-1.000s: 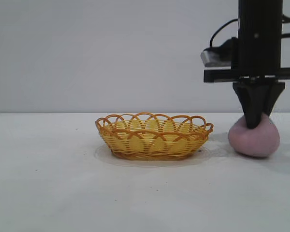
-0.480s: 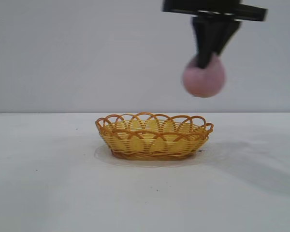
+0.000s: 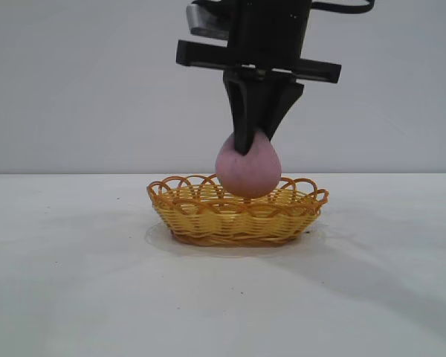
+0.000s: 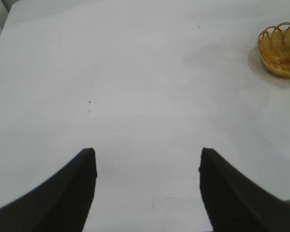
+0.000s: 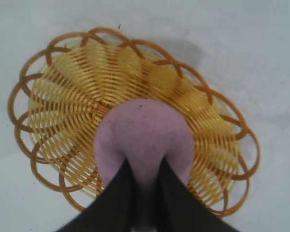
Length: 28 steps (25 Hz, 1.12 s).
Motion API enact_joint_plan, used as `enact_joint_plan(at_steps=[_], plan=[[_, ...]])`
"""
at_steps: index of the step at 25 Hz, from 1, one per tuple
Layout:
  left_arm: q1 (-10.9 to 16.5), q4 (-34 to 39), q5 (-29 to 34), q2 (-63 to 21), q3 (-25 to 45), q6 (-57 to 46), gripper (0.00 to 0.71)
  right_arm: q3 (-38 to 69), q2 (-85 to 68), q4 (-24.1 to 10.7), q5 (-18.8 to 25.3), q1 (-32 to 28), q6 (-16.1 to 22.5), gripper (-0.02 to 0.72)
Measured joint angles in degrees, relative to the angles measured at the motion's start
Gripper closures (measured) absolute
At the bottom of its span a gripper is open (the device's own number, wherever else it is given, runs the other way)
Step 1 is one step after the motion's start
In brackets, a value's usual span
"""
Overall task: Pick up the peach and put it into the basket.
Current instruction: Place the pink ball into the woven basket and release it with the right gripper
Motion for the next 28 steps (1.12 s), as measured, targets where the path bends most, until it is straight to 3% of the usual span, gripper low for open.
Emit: enact_joint_plan(at_steps=[5, 10, 11, 18, 28], plan=[[0.0, 0.0, 0.0, 0.0, 0.0, 0.0, 0.302, 0.0, 0.0, 0.1, -0.3, 0.0, 0.0, 0.302], [0.0, 0.0, 0.0, 0.0, 0.0, 0.0, 0.302, 0.0, 0.0, -0.2, 1.8, 0.0, 0.0, 0.307], [0.0, 0.0, 0.0, 0.0, 0.0, 0.0, 0.302, 0.0, -0.3, -0.8, 1.9, 0.0, 0.0, 0.266], [0.0, 0.0, 0.0, 0.0, 0.0, 0.0, 0.302, -3.5, -3.0, -6.8, 4.9, -1.2, 0.6, 0.286], [0.0, 0.0, 0.0, 0.0, 0.0, 0.0, 0.302, -4.6, -3.6, -7.2, 7.9, -16.0, 1.4, 0.286]])
